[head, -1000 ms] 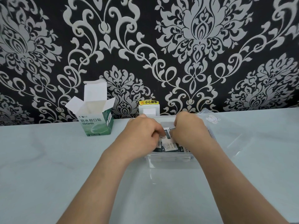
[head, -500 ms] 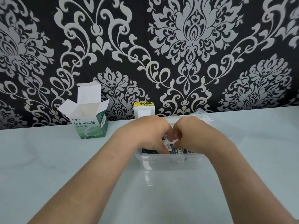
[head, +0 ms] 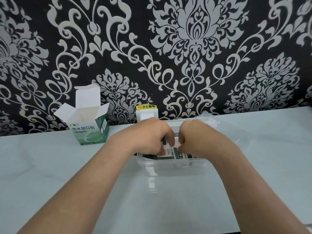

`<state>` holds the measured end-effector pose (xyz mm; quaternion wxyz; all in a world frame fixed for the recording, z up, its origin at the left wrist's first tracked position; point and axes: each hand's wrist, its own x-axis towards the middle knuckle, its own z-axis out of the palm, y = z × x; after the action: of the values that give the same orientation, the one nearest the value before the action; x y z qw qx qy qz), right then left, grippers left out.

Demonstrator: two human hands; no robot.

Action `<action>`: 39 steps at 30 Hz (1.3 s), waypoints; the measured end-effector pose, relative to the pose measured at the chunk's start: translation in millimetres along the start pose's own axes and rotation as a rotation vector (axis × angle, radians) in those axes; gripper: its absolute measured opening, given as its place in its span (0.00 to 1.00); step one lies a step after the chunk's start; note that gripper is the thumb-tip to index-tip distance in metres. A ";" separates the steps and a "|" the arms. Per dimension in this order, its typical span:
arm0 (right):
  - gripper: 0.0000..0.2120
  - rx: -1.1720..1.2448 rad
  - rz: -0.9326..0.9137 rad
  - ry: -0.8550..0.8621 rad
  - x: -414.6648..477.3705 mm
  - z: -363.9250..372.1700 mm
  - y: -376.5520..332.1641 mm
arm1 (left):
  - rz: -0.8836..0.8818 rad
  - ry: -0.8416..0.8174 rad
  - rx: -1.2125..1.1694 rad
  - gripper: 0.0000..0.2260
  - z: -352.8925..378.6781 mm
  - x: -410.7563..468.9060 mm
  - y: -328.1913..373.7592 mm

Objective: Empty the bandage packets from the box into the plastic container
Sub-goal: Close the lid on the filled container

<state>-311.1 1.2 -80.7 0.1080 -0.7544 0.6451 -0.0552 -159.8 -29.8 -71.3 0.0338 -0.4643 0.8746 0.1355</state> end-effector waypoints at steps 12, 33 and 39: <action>0.16 0.312 0.248 0.266 -9.4 -7.8 67.0 | -0.038 0.145 -0.257 0.39 25.4 -40.8 3.5; 0.38 0.518 0.684 0.100 -25.8 16.9 145.2 | 0.118 0.376 -0.076 0.15 77.6 -21.5 122.4; 0.11 1.278 0.536 0.664 -48.4 3.9 176.7 | 0.196 0.666 -0.263 0.12 74.2 2.3 141.9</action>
<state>-487.9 23.7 -123.2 0.3333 -0.3073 0.6473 -0.6128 -282.6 63.8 -113.8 -0.3258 -0.3976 0.8530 0.0905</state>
